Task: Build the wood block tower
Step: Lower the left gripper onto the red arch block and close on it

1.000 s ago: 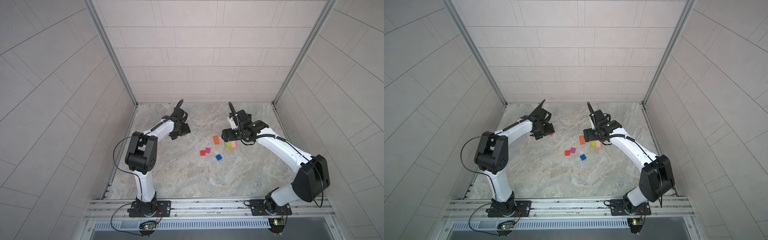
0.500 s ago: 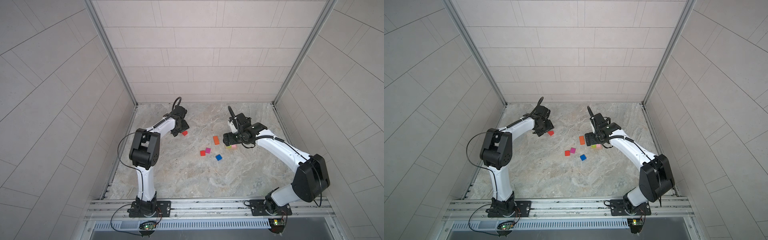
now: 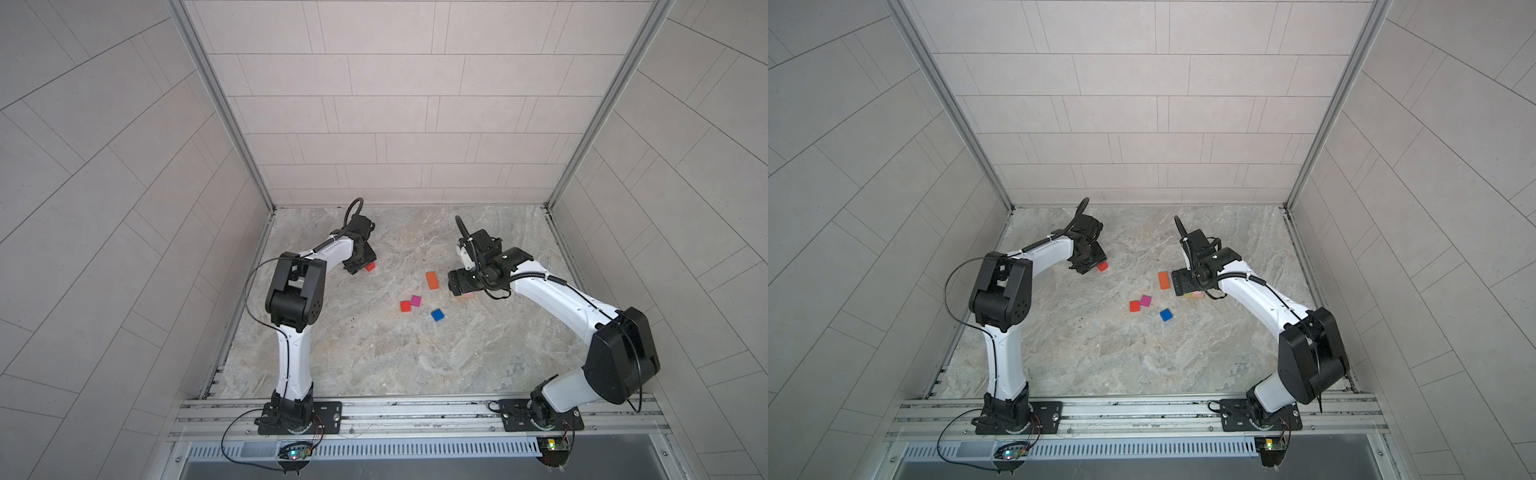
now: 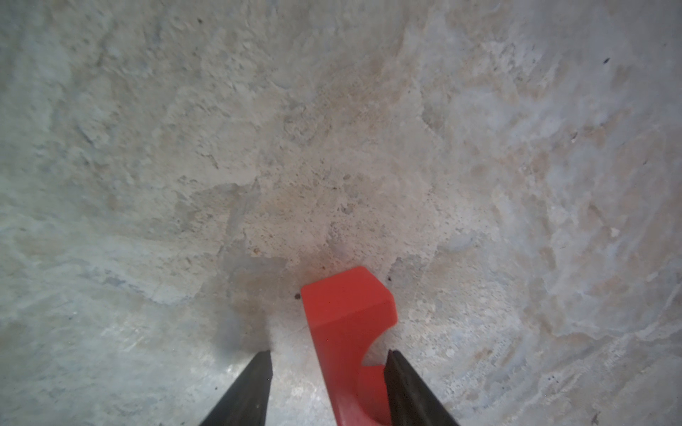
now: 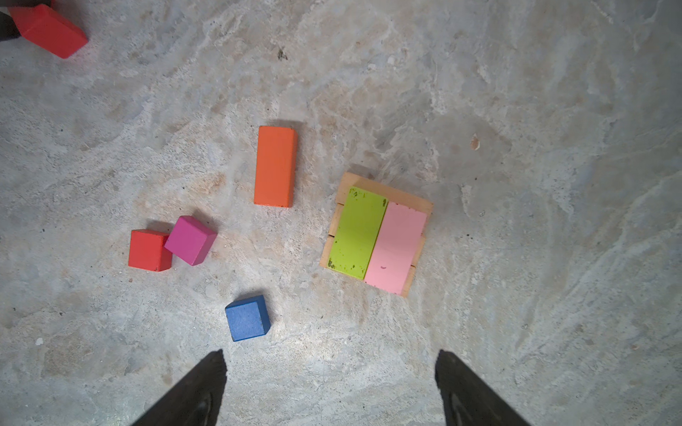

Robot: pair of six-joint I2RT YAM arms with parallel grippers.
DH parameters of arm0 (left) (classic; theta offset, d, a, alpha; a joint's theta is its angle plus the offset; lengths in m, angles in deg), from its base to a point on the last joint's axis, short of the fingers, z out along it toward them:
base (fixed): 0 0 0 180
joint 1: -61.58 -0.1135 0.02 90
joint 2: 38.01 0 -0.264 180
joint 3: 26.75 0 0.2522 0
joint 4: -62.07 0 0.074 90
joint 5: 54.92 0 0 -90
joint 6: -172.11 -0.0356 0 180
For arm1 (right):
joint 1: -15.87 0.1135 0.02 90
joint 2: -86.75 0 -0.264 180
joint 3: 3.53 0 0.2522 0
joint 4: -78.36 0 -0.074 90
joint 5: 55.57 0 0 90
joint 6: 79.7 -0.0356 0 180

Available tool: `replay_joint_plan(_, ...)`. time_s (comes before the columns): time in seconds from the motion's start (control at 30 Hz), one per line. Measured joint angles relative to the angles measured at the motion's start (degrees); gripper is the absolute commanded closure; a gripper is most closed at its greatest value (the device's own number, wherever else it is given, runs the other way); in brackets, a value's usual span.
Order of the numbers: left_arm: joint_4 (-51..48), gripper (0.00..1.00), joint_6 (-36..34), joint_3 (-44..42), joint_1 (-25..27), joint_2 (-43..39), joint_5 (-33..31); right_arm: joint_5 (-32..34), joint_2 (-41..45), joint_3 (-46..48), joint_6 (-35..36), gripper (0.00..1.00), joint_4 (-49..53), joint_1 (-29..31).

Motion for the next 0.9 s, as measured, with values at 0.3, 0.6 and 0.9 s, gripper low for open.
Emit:
replay_joint_plan(0.3,0.3,0.59,-0.9,0.0,0.0,0.0,-0.9,0.5,0.0,0.0,0.0,0.11,0.2,0.0)
replay_joint_plan(0.6,-1.2,0.66,-3.2,0.7,0.0,0.6,-2.5,0.9,0.0,0.0,0.0,0.11,0.6,0.0)
replay_joint_plan(0.9,-2.9,0.72,-6.0,2.6,0.0,1.9,-2.8,1.2,0.1,0.0,0.0,0.11,1.0,0.0)
